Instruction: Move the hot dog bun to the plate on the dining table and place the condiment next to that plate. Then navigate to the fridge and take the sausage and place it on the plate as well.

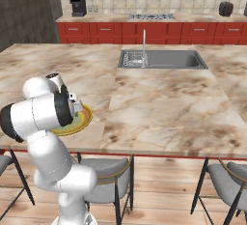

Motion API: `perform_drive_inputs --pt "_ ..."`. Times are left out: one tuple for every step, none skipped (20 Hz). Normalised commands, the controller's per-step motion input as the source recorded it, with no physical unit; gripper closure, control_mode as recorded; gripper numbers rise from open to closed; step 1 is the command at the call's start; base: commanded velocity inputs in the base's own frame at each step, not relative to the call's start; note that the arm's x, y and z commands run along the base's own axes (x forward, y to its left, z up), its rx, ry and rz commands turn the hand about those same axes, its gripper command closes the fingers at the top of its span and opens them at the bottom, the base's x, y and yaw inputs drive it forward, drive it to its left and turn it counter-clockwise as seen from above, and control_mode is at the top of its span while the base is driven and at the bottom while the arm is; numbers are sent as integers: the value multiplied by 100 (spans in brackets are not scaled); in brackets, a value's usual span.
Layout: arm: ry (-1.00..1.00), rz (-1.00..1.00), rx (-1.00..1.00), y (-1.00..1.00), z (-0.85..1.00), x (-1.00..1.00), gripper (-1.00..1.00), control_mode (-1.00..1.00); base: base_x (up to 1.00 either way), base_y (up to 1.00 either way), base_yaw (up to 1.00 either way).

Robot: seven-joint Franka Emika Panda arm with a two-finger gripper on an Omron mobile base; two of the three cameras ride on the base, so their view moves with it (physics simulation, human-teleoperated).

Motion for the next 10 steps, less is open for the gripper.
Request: perform_drive_inputs --pt "-21 -17 0 -29 63 -64 -100 -100 0 0 0" --pt "-21 -20 0 -18 66 -65 -100 -100 0 0 0" --pt "-18 -20 0 -18 72 -62 -100 -100 0 0 0" --pt "-12 -21 14 -45 85 -54 -100 -100 0 0 0" --pt "-9 -15 20 -40 97 -55 -100 -100 0 0 0" --pt "-7 -16 13 -22 98 -44 -100 -100 0 0 0" --pt "-7 -16 16 -40 100 -49 -100 -100 0 0 0" --pt "-5 -12 16 -37 100 -43 -100 -100 0 0 0" --pt "-7 -10 10 -26 100 -39 -100 -100 0 0 0" --pt "-9 -7 6 -21 100 -39 -100 -100 0 0 0"
